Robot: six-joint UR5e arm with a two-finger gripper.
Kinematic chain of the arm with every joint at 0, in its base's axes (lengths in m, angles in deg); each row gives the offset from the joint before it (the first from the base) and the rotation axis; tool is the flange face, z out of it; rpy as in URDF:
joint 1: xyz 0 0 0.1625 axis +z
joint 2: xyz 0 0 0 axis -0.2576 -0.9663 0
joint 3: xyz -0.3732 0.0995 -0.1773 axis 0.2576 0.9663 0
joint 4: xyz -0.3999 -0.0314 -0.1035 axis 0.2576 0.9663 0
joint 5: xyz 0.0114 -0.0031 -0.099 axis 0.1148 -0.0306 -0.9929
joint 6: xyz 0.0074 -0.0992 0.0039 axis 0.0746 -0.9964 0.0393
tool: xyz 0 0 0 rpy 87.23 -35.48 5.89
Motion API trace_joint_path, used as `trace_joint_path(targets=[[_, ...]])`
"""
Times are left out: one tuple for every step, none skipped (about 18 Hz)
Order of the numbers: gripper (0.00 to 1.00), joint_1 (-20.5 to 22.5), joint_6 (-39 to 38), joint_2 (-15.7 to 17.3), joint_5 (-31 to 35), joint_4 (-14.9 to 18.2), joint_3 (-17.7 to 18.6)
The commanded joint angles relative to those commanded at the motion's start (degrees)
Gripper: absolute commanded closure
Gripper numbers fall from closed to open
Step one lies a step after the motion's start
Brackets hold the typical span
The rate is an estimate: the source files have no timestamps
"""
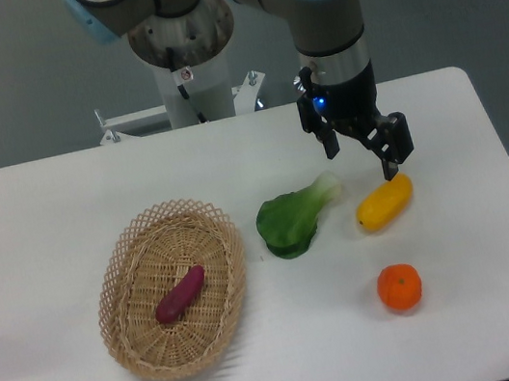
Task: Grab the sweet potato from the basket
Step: 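Move the open gripper over the wicker basket toward the purple sweet potato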
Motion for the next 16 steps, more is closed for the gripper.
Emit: trace_joint_path(targets=[[0.00, 0.00, -0.17, -0.09, 0.09, -0.09, 0.00], [0.00, -0.09, -0.35, -0.17, 0.00, 0.00, -0.09], [0.00, -0.09, -0.35, -0.18, 0.00, 0.00, 0.00], [0.00, -0.09, -0.35, -0.18, -0.09, 0.09, 0.09], [0.00, -0.18, -0.44, 0.00, 0.09, 0.17, 0.17], [0.00, -0.44, -0.88, 0.00, -0.26, 0.70, 0.26], [0.00, -0.88, -2.88, 0.00, -1.83, 0.27, 1.31], [0.00, -0.97, -6.29, 0.00, -4.19, -0.17, 2.54], [0.00, -1.14, -10.16, 0.00, -6.31, -1.13, 3.59], [0.00, -1.23, -13.07, 0.00, -7.46, -2.45, 5.08], [0.00, -1.49, -15.97, 0.00, -7.91, -3.77, 5.97], [0.00, -2.89, -19.83, -0.09, -7.82, -3.87, 6.58], [0.00, -4.55, -23.26, -0.17, -7.82, -4.04, 7.46], [0.00, -5.79, -25.55, -0.26, -7.82, -4.22, 8.25], [0.00, -6.85, -27.58, -0.61, -7.82, -4.48, 8.52], [0.00, -8.42, -30.03, -1.05, -7.74, -4.48, 8.70]])
